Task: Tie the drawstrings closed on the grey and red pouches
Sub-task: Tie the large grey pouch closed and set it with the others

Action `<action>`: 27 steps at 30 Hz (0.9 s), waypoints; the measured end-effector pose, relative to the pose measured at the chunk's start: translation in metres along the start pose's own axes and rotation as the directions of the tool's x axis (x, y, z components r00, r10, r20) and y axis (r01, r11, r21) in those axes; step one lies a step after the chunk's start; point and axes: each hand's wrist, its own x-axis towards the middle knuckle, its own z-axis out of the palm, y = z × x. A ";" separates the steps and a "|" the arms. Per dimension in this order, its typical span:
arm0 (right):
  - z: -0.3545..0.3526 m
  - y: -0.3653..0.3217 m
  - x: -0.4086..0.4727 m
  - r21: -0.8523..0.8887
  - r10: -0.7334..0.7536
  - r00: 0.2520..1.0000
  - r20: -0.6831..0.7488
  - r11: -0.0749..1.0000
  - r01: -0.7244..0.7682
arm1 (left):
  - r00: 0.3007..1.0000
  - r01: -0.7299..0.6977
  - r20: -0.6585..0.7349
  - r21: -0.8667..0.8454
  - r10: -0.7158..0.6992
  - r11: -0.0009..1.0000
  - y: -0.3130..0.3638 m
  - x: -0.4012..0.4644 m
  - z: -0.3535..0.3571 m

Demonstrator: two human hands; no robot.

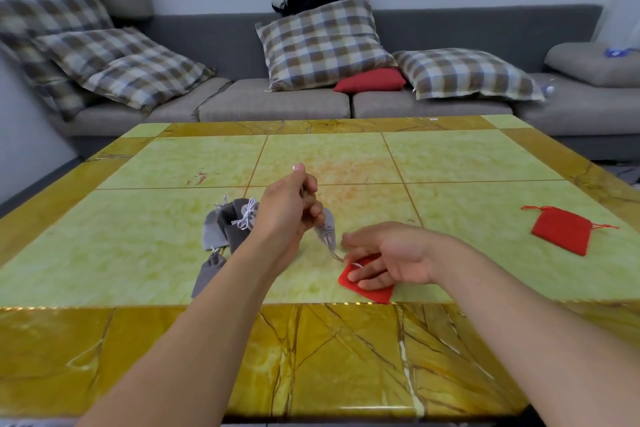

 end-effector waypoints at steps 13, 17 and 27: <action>0.000 -0.015 -0.012 -0.706 -0.549 0.830 -0.103 0.628 0.328 | 0.993 0.100 0.097 -0.333 -0.071 0.938 0.002 -0.002 0.000; -0.001 -0.015 0.001 -0.713 -0.666 0.745 -0.038 0.541 0.447 | 0.998 0.051 -0.024 -0.244 -0.059 0.969 0.003 0.000 -0.002; -0.024 -0.012 -0.007 -0.622 -0.573 0.819 0.039 0.627 0.468 | 0.894 -0.437 0.414 0.723 0.170 0.536 -0.011 0.006 -0.023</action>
